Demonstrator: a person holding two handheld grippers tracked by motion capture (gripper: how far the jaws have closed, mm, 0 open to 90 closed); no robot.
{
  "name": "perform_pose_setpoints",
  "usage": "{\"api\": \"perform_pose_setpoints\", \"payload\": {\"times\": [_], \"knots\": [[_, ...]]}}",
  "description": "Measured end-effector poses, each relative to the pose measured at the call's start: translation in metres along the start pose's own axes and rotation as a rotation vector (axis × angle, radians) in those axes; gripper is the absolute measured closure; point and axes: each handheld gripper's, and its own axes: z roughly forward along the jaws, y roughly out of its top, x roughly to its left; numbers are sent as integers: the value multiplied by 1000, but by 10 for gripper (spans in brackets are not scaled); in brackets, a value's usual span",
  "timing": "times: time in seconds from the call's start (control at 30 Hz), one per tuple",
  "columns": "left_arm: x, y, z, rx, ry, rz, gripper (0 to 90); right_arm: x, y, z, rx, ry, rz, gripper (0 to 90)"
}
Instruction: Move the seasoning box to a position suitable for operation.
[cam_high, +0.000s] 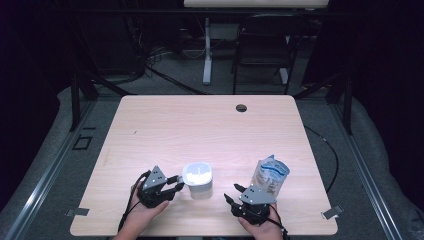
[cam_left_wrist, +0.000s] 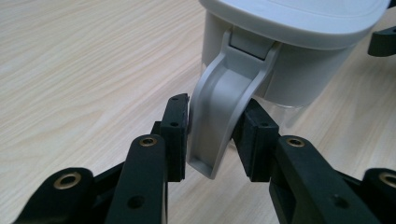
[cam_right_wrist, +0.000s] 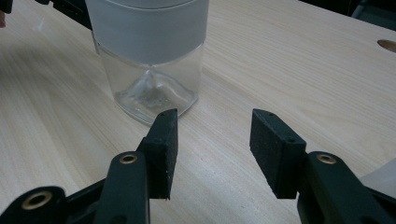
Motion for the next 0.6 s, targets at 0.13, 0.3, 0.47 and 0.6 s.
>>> {"api": "perform_pose_setpoints", "payload": {"times": [0.13,0.3,0.47,0.6], "knots": [[2,-1,-2,3,37,5,691,1,0,0,0,0,-6,517],[1,-1,-2,4,46,24,704,0,0,0,-4,0,1,515],[-1,0,-2,11,50,36,708,2,0,2,5,5,-4,514],[-3,1,-1,14,45,52,709,3,0,4,8,8,-6,514]]}}
